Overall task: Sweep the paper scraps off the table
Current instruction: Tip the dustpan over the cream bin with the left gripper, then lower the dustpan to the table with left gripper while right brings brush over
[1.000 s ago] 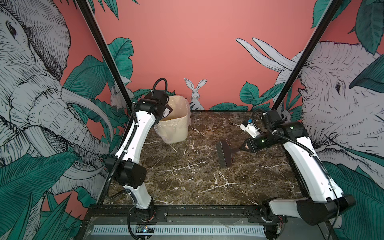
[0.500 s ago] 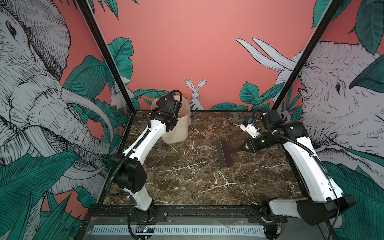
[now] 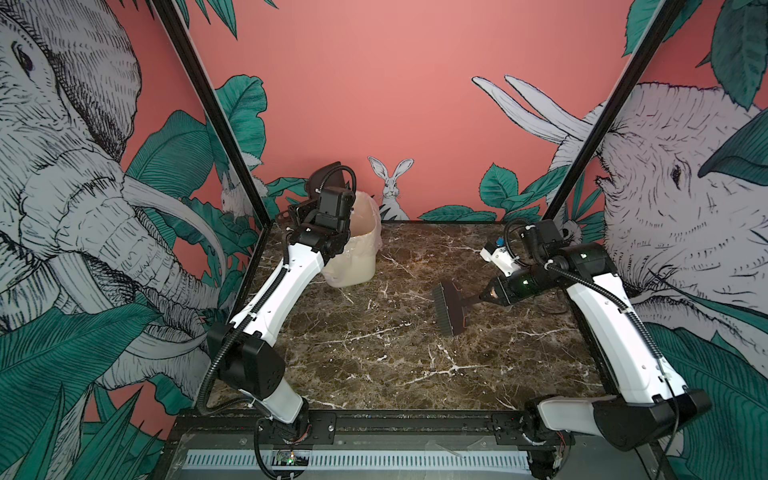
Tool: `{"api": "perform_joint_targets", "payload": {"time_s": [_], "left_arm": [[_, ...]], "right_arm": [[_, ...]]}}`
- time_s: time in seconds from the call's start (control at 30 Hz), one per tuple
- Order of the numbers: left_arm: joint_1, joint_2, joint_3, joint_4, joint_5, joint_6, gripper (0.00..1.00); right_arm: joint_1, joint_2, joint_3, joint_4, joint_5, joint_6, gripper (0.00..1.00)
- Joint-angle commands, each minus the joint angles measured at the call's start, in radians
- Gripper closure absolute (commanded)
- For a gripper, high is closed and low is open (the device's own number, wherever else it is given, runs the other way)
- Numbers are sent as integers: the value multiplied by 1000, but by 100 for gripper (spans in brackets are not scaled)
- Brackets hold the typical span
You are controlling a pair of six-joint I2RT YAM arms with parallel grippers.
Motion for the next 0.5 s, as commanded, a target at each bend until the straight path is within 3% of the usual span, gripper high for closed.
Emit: {"api": "perform_joint_targets", "payload": {"time_s": [0.0,0.23,0.47], "left_arm": [[1,-61,73,-68,31,-127,100],[-41,-88,210,-273,158,-372,100],[-227,-110,225,-447,259,-620,100]], "right_arm": [[-4,-16,16,6,-8,-2,100],[-5,-14,15,12,54,2,100],[-36,-29,1,45,120,19,100]]}}
